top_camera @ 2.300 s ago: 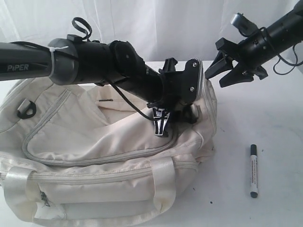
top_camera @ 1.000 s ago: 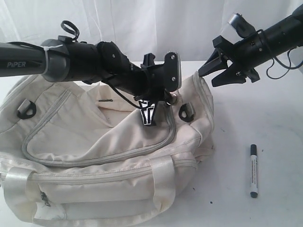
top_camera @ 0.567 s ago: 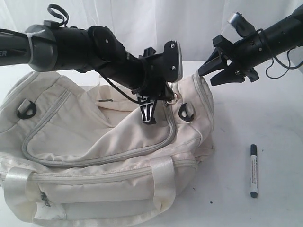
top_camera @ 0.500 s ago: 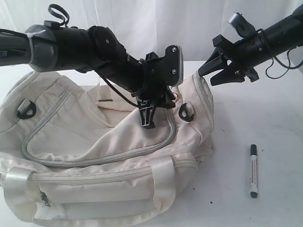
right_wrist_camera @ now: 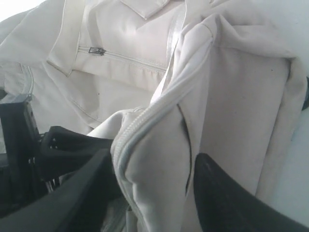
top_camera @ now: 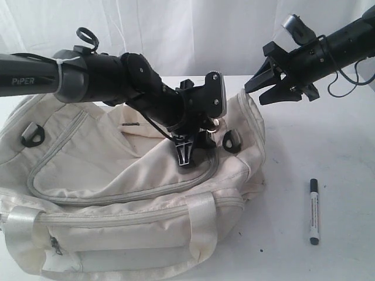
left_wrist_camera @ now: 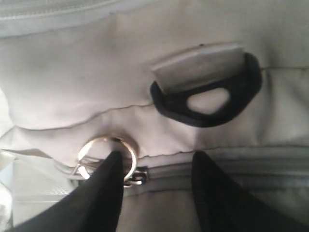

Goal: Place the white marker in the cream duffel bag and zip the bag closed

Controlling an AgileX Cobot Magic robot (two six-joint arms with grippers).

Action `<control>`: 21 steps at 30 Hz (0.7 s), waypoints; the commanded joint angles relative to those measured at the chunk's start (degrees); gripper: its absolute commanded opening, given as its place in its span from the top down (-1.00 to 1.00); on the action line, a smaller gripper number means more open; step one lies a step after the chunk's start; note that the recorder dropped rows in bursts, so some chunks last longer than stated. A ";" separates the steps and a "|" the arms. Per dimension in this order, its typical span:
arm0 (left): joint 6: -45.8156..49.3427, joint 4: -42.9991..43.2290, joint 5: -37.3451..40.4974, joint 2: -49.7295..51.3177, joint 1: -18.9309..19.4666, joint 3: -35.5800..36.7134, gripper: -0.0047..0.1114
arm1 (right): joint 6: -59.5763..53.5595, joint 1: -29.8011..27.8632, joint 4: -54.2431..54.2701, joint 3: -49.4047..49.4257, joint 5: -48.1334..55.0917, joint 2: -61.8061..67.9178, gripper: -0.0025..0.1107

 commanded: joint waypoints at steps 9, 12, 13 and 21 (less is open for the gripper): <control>0.00 -1.28 -7.59 2.96 0.07 0.00 0.13 | -0.76 -0.02 0.59 0.39 0.23 -0.59 0.10; -0.41 -1.28 -11.81 3.50 0.07 0.00 0.45 | -0.76 -0.02 0.59 0.39 0.23 -0.59 0.10; -0.41 -1.28 -13.47 3.61 0.07 0.00 0.59 | -0.76 -0.02 0.59 0.39 0.23 -0.59 0.10; -0.41 -1.28 -17.42 3.61 0.07 -1.29 0.92 | -1.57 -0.02 0.64 0.39 0.23 -0.59 0.10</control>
